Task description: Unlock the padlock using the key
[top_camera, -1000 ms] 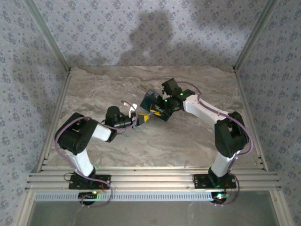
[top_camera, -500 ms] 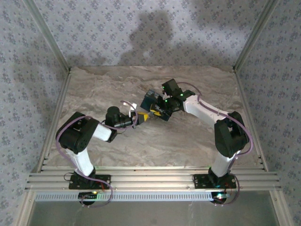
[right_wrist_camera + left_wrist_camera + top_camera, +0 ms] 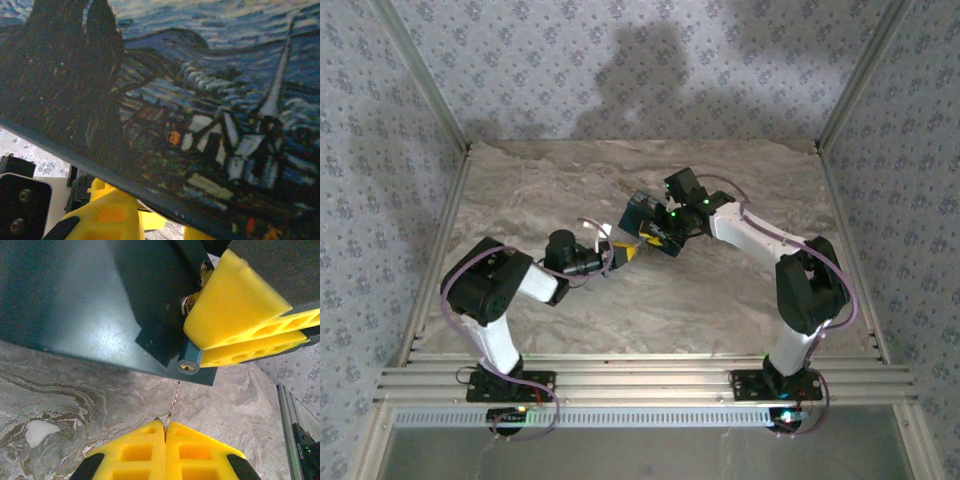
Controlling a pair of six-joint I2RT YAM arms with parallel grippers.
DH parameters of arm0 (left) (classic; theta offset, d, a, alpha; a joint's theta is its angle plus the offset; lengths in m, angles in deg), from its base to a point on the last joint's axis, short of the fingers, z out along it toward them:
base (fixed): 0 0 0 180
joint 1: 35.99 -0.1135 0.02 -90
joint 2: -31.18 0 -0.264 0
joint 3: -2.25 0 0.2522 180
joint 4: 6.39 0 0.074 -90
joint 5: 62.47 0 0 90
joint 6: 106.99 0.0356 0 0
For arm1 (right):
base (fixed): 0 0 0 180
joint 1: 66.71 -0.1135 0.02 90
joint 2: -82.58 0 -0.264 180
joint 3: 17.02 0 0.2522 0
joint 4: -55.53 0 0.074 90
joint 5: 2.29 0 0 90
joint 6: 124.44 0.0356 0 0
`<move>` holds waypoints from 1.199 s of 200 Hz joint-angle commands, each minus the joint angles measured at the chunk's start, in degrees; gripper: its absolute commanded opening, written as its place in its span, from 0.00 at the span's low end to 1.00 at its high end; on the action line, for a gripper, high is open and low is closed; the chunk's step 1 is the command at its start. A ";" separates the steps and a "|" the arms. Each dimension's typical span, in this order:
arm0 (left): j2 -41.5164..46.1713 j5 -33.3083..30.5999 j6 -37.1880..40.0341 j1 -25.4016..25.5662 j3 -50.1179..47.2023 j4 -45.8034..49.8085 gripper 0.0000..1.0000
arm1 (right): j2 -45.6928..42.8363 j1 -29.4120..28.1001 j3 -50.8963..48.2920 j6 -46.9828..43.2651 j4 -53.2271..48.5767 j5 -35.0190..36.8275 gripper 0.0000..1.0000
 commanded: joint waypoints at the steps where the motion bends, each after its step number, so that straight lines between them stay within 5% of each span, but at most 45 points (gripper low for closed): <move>1: 0.23 1.19 0.87 0.49 -0.23 -3.16 0.00 | -0.30 0.35 -0.16 0.30 1.11 0.34 0.00; 240: -1.97 -1.10 -1.68 0.69 3.11 -5.71 0.00 | -0.18 -0.65 -0.64 1.77 2.76 -1.13 0.00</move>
